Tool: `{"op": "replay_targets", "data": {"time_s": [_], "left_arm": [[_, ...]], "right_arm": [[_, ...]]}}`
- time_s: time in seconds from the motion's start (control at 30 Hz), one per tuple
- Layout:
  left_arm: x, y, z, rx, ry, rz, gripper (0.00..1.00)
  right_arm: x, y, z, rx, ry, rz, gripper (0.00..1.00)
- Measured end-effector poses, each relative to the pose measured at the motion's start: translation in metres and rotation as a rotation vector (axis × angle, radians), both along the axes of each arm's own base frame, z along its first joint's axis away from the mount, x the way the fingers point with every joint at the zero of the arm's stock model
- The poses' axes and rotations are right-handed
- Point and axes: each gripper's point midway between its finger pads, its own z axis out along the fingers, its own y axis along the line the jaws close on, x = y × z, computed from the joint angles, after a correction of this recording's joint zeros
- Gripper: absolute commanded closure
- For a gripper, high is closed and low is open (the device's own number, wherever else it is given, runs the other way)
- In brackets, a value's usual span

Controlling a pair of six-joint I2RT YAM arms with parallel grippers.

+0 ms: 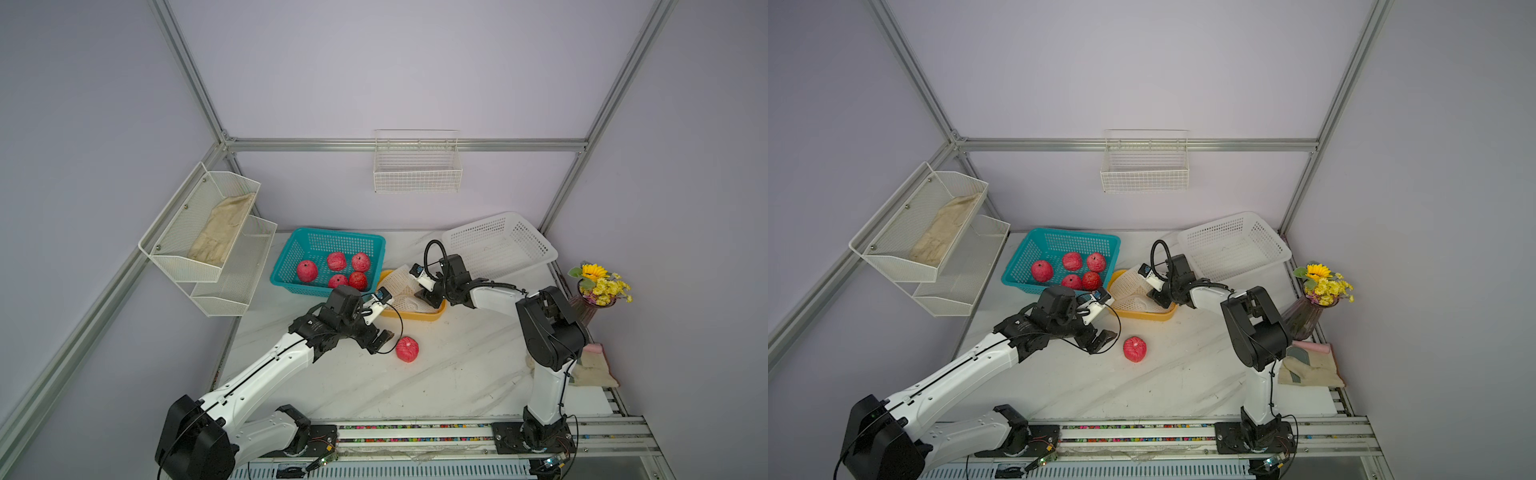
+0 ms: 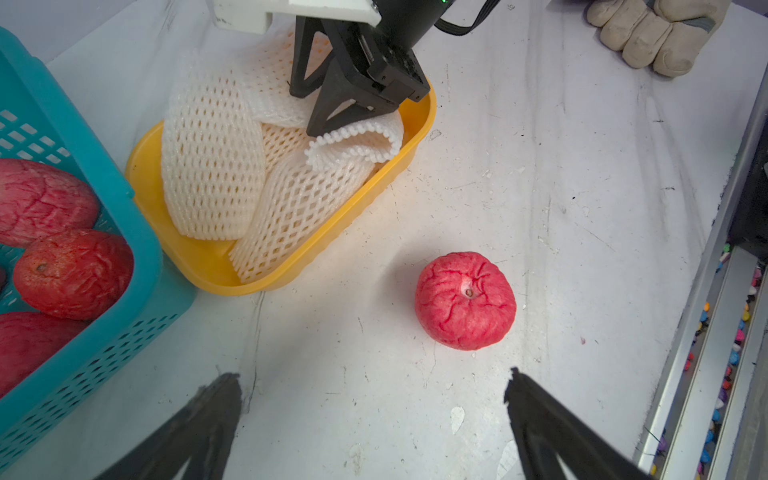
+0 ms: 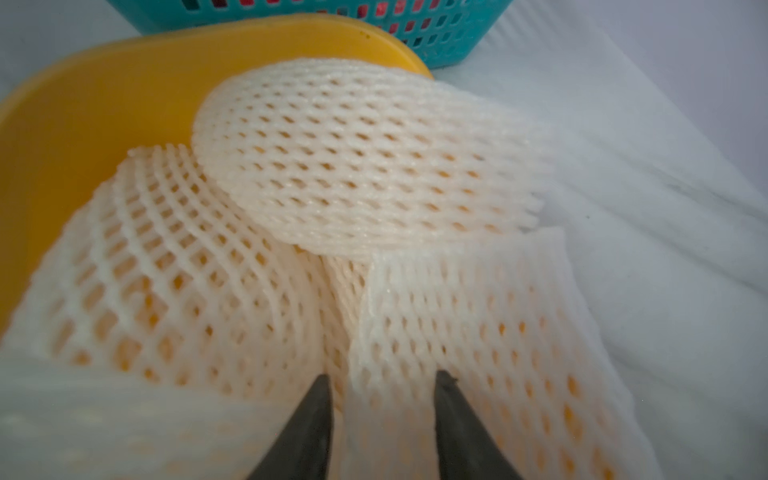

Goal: Remove foam nets from apples
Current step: Place the foam net into the storage box.

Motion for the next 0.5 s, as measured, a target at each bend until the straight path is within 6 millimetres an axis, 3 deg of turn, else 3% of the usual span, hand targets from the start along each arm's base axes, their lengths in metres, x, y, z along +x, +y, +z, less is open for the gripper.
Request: {"op": "replay_targets", "data": {"time_s": [0.27,0.5], "left_arm": [[-0.002,-0.003,-0.009,0.017,0.028,-0.012,0.0],[-0.005,-0.006,-0.009,0.02,0.028,-0.025,0.0]], "right_arm": [[-0.002,0.001,0.039,0.05,-0.06,0.001,0.39],[-0.004,0.0,0.058,0.063,-0.096,0.004,0.38]]}}
